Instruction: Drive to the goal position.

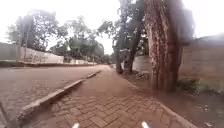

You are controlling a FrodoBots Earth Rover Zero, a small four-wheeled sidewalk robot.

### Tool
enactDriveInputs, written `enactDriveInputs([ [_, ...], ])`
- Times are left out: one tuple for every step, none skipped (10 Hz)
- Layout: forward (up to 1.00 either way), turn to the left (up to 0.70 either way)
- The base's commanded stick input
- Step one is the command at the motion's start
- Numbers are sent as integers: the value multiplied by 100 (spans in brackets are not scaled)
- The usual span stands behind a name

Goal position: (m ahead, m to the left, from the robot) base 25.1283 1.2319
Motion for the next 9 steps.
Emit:
enactDriveInputs([
  [50,0],
  [50,0],
  [50,18],
  [50,29],
  [50,47],
  [50,35],
  [50,15],
  [50,8],
  [50,1],
])
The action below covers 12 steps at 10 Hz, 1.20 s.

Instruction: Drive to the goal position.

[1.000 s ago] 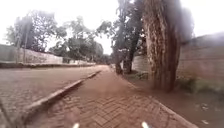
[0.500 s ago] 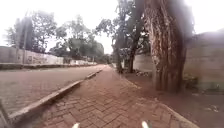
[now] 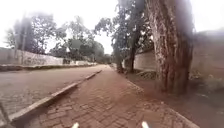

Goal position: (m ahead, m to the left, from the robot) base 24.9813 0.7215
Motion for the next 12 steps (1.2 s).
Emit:
enactDriveInputs([
  [50,0],
  [50,0],
  [50,7],
  [50,6],
  [50,0],
  [50,3],
  [50,7],
  [50,8],
  [50,2],
  [50,0],
  [50,0],
  [50,0],
])
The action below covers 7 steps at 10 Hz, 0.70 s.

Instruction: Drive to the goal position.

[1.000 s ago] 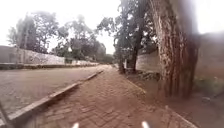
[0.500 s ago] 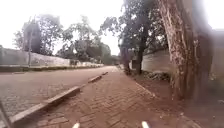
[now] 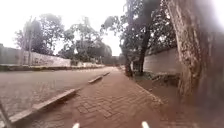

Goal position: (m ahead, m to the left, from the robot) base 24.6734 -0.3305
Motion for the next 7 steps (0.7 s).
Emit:
enactDriveInputs([
  [50,0],
  [50,0],
  [50,0],
  [50,0],
  [50,0],
  [50,0],
  [50,0],
])
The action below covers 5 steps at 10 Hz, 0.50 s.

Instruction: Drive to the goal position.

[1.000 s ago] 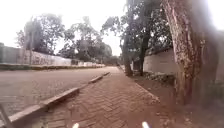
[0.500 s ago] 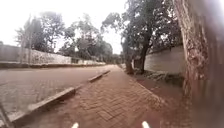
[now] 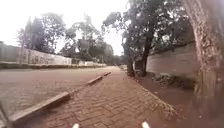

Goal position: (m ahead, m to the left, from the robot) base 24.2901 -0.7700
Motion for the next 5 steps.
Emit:
enactDriveInputs([
  [50,0],
  [50,0],
  [50,0],
  [50,0],
  [50,0],
])
